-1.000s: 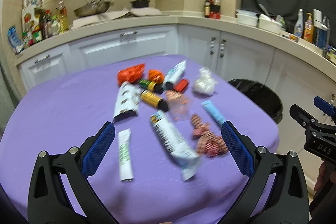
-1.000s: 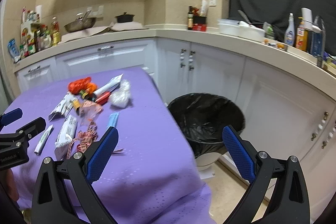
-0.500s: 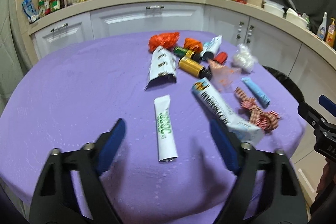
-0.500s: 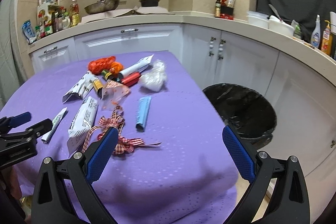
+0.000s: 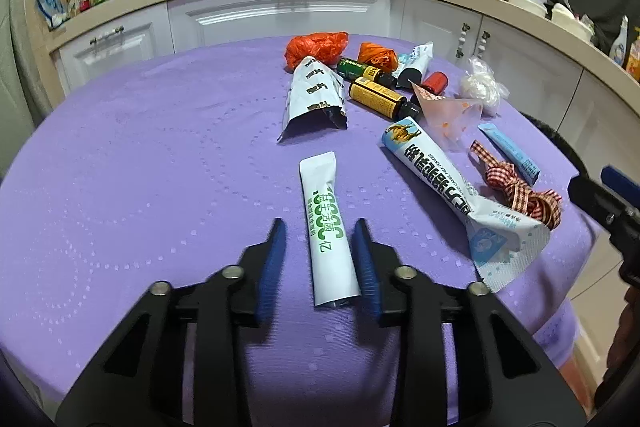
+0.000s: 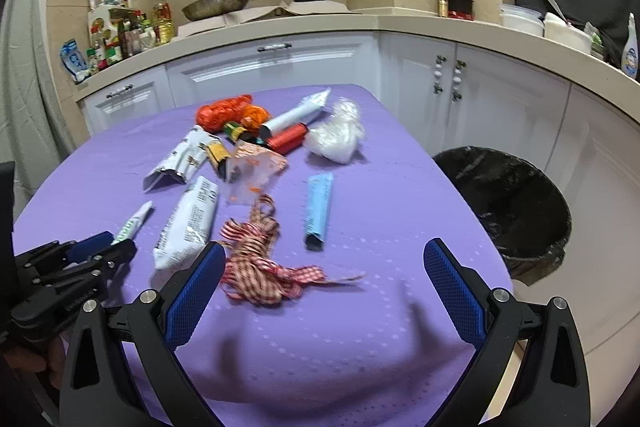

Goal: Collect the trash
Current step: 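Grasp the white tube with the left tool while the right tool grasps the checked ribbon, then carry both items over the black bin and open both tools to drop them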

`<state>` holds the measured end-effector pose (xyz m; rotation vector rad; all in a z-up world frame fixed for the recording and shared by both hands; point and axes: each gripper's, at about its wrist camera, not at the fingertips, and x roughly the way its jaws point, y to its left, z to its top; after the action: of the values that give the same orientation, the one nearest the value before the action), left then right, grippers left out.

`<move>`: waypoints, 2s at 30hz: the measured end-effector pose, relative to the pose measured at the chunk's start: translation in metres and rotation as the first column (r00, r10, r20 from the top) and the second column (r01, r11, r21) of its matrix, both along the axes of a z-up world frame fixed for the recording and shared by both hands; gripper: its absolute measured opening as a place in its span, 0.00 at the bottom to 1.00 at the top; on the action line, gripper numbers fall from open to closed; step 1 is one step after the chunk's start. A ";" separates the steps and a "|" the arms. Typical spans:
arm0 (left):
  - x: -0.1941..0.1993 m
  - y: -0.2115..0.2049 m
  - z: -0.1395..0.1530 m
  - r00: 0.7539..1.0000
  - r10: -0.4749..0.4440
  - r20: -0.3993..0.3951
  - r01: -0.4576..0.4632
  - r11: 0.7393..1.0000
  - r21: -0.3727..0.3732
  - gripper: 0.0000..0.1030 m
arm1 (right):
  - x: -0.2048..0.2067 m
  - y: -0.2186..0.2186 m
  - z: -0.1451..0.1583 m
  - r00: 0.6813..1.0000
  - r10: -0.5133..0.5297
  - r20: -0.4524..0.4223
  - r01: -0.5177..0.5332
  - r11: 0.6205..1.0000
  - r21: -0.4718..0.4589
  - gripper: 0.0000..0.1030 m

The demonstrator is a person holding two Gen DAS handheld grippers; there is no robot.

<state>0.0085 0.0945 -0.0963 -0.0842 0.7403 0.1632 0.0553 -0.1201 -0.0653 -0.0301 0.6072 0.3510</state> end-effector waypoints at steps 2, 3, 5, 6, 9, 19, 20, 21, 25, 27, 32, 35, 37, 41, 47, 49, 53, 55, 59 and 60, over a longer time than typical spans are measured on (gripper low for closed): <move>-0.001 0.001 -0.001 1.000 -0.018 0.005 0.018 1.000 -0.013 0.15 | -0.002 0.004 0.002 1.000 0.021 0.009 -0.021 1.000 0.014 0.94; -0.001 0.001 0.000 1.000 -0.019 0.007 0.019 1.000 -0.018 0.15 | -0.002 0.007 0.003 0.999 0.030 0.013 -0.030 0.999 0.019 0.94; -0.002 0.003 0.000 1.000 -0.022 0.010 0.022 0.999 -0.025 0.14 | -0.004 0.014 0.005 0.998 0.056 0.027 -0.057 0.998 0.023 0.94; -0.003 0.004 0.001 1.000 -0.019 0.011 0.020 0.999 -0.030 0.14 | -0.004 0.017 0.006 0.997 0.064 0.032 -0.064 0.998 0.016 0.93; -0.004 0.010 0.003 1.000 -0.006 0.015 0.007 0.999 -0.044 0.14 | -0.005 0.024 0.005 0.996 0.082 0.036 -0.082 0.997 0.001 0.93; -0.010 0.024 0.007 0.999 0.024 0.027 -0.022 0.998 -0.059 0.14 | 0.001 0.029 -0.016 0.993 0.107 -0.046 -0.109 0.994 -0.022 0.45; -0.010 0.024 0.007 0.999 0.023 0.027 -0.022 0.998 -0.059 0.14 | 0.001 0.029 -0.019 0.992 0.115 -0.052 -0.117 0.993 -0.027 0.38; -0.010 0.024 0.007 0.999 0.021 0.027 -0.020 0.998 -0.059 0.14 | 0.001 0.030 -0.022 0.990 0.124 -0.061 -0.126 0.992 -0.031 0.32; -0.011 0.024 0.008 1.000 0.015 0.027 -0.013 0.998 -0.061 0.13 | -0.001 0.031 -0.025 0.986 0.153 -0.074 -0.154 0.988 -0.020 0.19; -0.012 0.024 0.009 0.999 0.015 0.031 -0.013 0.998 -0.062 0.12 | -0.004 0.031 -0.022 0.987 0.153 -0.057 -0.155 0.988 -0.028 0.17; -0.016 0.020 0.020 0.998 0.011 0.057 -0.008 0.999 -0.051 0.12 | -0.011 0.029 -0.010 0.988 0.156 -0.020 -0.156 0.988 -0.021 0.16; -0.018 0.019 0.026 0.998 0.007 0.070 -0.004 0.999 -0.054 0.12 | -0.015 0.026 0.000 0.988 0.153 0.005 -0.153 0.988 -0.010 0.16; -0.018 0.017 0.032 0.997 -0.001 0.077 0.006 0.998 -0.063 0.12 | -0.016 0.022 0.006 0.989 0.147 0.021 -0.147 0.989 -0.002 0.16; -0.014 0.008 0.046 0.994 -0.033 0.102 0.040 0.997 -0.071 0.12 | -0.016 0.007 0.020 0.992 0.110 0.061 -0.110 0.994 0.010 0.16; 0.005 -0.023 0.065 0.982 -0.114 0.153 0.123 0.991 -0.051 0.12 | -0.003 -0.028 0.033 0.994 0.004 0.109 -0.004 1.000 0.004 0.16; 0.016 -0.040 0.071 0.973 -0.155 0.173 0.165 0.985 -0.045 0.12 | 0.002 -0.043 0.034 0.992 -0.037 0.117 0.037 0.999 0.004 0.16; 0.038 -0.072 0.081 0.953 -0.230 0.196 0.243 0.969 -0.045 0.11 | 0.016 -0.076 0.036 0.984 -0.121 0.128 0.121 0.993 0.005 0.16; 0.052 -0.095 0.087 0.938 -0.277 0.209 0.292 0.956 -0.041 0.11 | 0.022 -0.089 0.037 0.979 -0.155 0.135 0.156 0.988 0.001 0.16; 0.075 -0.135 0.093 0.911 -0.346 0.225 0.359 0.933 -0.017 0.11 | 0.039 -0.119 0.035 0.965 -0.221 0.139 0.223 0.975 0.002 0.16; 0.083 -0.148 0.093 0.903 -0.369 0.221 0.380 0.925 -0.009 0.11 | 0.045 -0.127 0.034 0.961 -0.238 0.140 0.240 0.971 0.003 0.16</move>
<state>0.0920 -0.0538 -0.0032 -0.0064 0.5309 -0.2323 0.1001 -0.2473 -0.0317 0.0056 0.4685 0.1082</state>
